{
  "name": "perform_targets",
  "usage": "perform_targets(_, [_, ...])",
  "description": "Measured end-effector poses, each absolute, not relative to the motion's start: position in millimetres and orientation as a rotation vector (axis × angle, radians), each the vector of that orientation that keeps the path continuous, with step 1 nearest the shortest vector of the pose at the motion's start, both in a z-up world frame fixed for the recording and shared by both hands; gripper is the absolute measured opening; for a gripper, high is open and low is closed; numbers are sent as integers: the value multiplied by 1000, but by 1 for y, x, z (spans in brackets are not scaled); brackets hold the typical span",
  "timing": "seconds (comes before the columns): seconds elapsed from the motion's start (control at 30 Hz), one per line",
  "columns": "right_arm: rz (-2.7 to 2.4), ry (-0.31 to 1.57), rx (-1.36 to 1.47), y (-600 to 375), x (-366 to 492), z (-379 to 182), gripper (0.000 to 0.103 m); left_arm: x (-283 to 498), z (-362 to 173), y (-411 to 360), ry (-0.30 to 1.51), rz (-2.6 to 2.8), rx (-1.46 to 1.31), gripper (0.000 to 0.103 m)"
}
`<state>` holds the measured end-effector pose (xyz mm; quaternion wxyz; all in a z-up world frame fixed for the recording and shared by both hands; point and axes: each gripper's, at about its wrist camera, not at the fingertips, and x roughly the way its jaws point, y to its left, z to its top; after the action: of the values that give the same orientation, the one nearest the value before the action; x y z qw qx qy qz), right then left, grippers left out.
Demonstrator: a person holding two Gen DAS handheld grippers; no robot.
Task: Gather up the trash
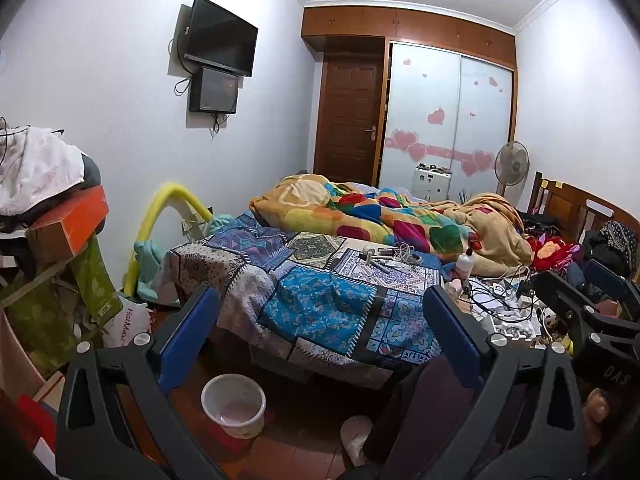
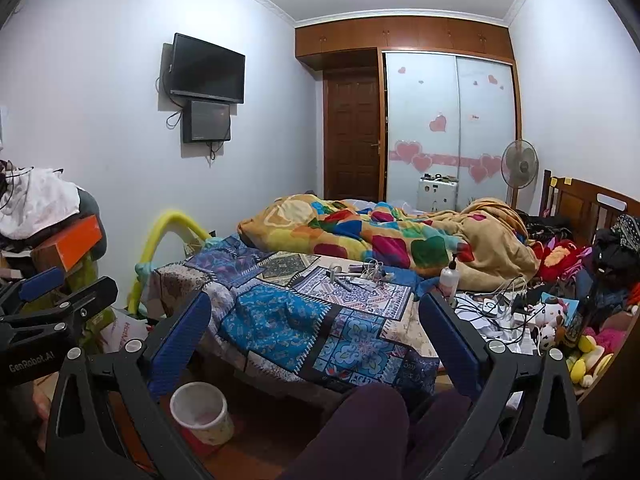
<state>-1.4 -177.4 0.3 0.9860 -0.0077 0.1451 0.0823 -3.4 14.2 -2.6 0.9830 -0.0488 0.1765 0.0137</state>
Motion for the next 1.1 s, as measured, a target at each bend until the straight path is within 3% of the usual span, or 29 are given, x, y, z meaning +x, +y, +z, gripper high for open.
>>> perform_targets(1.1, [173, 295, -14, -176, 1, -1, 103, -4, -6, 11, 357, 17, -96, 103])
